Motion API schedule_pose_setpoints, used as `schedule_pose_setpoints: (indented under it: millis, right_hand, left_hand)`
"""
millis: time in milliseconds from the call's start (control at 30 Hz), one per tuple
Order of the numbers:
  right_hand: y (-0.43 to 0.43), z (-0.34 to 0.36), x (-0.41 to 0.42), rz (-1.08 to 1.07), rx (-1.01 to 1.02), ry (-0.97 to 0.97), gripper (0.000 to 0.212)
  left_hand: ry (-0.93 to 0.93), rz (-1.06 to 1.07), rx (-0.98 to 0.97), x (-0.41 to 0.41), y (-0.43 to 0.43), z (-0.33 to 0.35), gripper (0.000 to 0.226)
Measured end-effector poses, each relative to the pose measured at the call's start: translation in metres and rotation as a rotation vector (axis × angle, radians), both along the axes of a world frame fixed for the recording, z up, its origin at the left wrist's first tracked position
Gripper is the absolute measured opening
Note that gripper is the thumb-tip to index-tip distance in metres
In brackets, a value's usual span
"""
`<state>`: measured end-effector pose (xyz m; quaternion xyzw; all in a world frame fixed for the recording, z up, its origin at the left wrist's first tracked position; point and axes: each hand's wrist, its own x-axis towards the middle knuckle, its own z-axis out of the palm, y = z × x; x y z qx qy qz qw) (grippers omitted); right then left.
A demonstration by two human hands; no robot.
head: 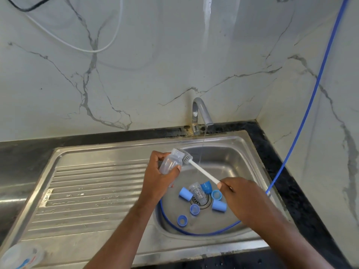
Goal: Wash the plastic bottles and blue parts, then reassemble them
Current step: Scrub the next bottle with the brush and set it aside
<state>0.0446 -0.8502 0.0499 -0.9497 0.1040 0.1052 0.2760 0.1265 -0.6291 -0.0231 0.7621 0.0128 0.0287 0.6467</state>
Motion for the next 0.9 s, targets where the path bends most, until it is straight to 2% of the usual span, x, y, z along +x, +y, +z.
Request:
schedule_pose_setpoints:
  millis: [167,300,467,567,633,800,900]
  right_hand:
    - [-0.005,0.001,-0.005,0.029,0.018,-0.003,0.035]
    - [-0.008,-0.001,0.003,0.012,0.014,-0.055,0.035]
    - [-0.017,-0.023,0.013,0.073,0.114,-0.133,0.04]
    - [-0.03,-0.032,0.015,0.044,0.207,-0.217,0.033]
    - [-0.03,-0.036,0.024,0.049,0.218,-0.264,0.036]
    - [-0.042,-0.044,0.028,0.088,0.309,-0.349,0.052]
    - [-0.043,-0.044,0.036,0.124,0.308,-0.359,0.055]
  left_hand:
    - [-0.003,0.063,-0.064,0.004,0.006,-0.002,0.035]
    - [0.008,0.006,-0.082,0.003,-0.002,0.002,0.034]
    - [0.069,-0.005,-0.376,0.007,0.002,0.014,0.04]
    - [0.119,-0.127,-0.477,0.001,-0.001,0.02,0.029]
    - [0.141,-0.192,-0.557,-0.005,-0.006,0.025,0.025]
    - [0.218,-0.305,-0.75,-0.009,-0.002,0.04,0.04]
    - [0.287,-0.41,-0.804,-0.013,-0.007,0.04,0.034]
